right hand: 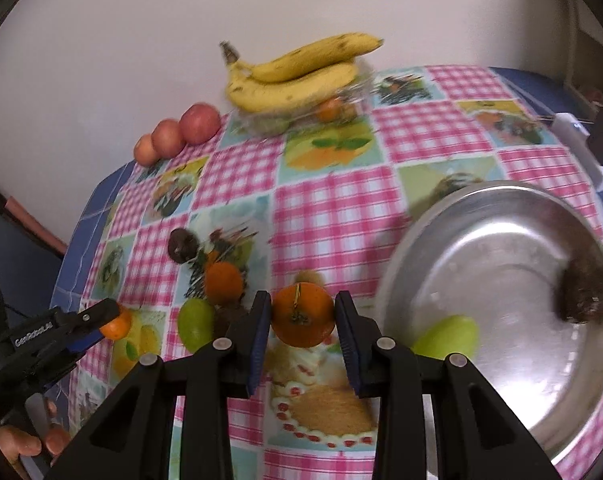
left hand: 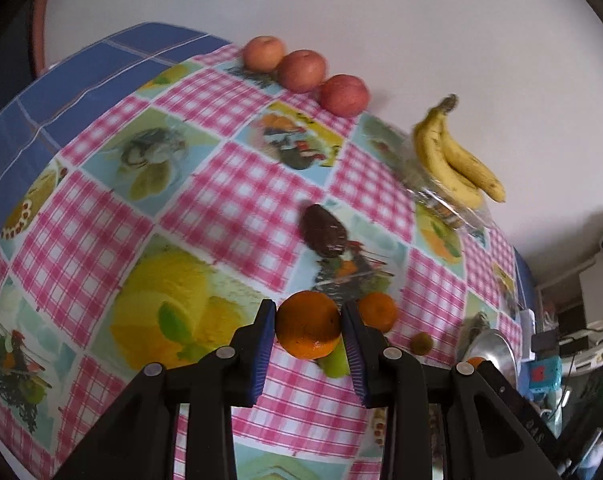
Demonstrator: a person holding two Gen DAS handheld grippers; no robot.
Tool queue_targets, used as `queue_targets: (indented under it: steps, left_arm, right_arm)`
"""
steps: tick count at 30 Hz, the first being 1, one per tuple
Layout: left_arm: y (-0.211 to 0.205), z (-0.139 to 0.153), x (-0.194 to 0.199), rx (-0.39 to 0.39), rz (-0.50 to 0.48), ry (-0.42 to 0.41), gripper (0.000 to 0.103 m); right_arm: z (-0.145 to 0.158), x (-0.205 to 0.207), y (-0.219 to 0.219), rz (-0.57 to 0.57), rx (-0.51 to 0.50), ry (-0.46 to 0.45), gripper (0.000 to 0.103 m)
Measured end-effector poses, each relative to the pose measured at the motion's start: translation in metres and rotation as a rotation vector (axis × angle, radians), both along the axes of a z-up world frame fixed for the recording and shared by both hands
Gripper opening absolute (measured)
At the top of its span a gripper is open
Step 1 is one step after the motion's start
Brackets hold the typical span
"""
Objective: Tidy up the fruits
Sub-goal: 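Carry both mandarins over the steel plate with both tools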
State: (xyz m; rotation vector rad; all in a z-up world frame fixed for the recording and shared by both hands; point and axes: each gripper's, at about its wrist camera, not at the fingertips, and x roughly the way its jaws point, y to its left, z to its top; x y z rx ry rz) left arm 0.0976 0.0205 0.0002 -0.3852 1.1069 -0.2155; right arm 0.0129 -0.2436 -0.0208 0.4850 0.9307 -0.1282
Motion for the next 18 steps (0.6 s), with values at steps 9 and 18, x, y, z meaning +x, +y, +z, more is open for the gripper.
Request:
queue_targets:
  steps: [9, 18]
  left_arm:
    - [-0.054, 0.008, -0.014, -0.033, -0.141, -0.005, 0.035]
    - [-0.123, 0.014, -0.041, -0.031, -0.342, -0.015, 0.035]
  right_arm:
    - [0.006, -0.035, -0.077, -0.222, -0.054, 0.029, 0.034]
    - [0.000, -0.075, -0.134, -0.386, -0.043, 0.048, 0.034]
